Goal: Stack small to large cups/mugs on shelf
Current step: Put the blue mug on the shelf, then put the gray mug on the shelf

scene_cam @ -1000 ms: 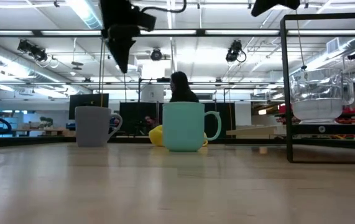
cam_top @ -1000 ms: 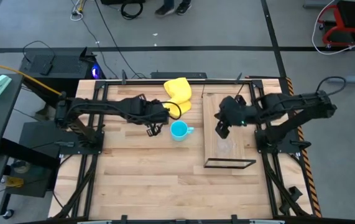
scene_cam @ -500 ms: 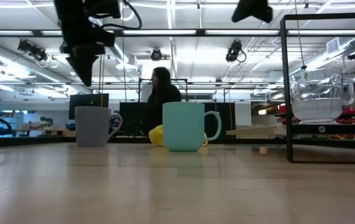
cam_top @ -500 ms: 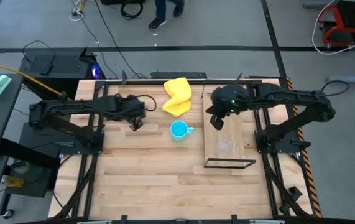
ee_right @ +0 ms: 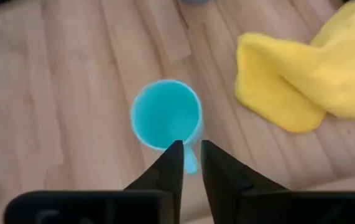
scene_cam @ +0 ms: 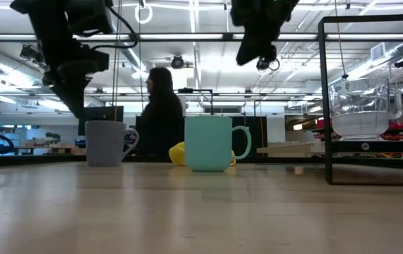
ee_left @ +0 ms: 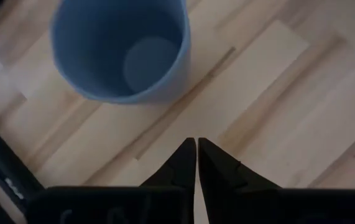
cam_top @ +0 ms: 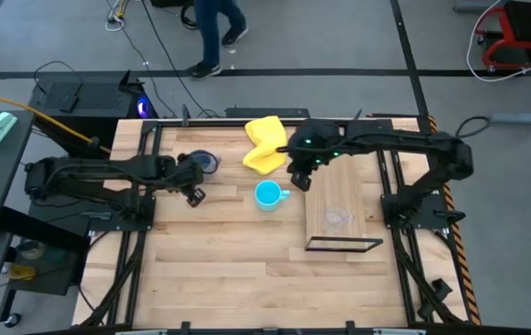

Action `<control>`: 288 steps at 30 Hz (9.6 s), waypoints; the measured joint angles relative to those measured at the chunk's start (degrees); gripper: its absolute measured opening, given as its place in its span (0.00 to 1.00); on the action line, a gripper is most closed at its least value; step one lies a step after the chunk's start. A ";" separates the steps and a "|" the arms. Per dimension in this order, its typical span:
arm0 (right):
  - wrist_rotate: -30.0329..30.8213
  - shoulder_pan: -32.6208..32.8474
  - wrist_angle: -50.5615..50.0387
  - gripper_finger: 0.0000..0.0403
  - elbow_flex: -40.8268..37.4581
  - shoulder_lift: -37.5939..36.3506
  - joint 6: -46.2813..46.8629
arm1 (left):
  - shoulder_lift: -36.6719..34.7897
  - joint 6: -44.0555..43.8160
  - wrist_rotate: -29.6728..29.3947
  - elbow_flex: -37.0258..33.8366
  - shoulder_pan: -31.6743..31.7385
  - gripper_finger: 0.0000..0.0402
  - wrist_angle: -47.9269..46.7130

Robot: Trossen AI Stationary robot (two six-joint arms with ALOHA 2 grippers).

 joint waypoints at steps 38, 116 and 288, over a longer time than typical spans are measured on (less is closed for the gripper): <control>0.23 1.07 -7.61 0.26 12.69 24.03 -4.22 | 0.14 4.64 4.33 -9.14 -0.71 0.09 18.43; 4.05 1.03 -5.04 0.02 11.72 26.54 0.83 | 0.20 4.78 4.32 -9.14 -0.69 0.08 18.96; 13.21 -4.89 -12.96 0.19 -22.96 -28.22 15.12 | 12.73 30.29 9.52 4.35 17.87 0.05 8.21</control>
